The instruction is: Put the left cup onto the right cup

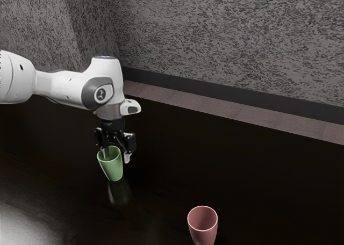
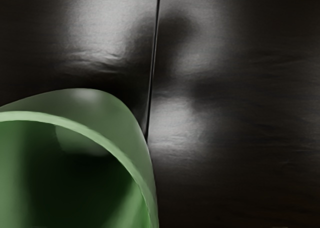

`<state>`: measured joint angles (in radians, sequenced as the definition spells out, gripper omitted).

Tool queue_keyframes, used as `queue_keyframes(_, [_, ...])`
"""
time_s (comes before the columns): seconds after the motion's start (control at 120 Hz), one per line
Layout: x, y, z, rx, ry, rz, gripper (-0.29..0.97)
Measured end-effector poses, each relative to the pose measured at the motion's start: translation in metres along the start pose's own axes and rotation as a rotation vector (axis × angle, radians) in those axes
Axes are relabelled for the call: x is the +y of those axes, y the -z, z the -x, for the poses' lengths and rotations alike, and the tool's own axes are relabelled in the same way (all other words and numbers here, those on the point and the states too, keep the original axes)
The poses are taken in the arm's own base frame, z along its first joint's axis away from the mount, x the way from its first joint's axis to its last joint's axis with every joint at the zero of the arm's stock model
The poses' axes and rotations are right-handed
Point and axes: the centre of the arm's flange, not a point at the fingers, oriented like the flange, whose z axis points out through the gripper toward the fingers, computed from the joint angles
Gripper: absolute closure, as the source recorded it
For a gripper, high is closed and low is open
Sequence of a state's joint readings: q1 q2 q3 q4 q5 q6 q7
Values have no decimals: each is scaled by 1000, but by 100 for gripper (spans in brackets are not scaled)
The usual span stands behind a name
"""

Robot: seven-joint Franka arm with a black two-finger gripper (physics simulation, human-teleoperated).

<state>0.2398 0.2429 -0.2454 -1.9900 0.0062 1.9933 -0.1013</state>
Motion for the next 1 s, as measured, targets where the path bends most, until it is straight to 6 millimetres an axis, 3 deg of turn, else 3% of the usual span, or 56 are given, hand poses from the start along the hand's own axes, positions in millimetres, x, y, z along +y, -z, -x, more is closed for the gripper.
queue_keyframes(1.0, [-2, -14, -7, -14, 0, -3, 51])
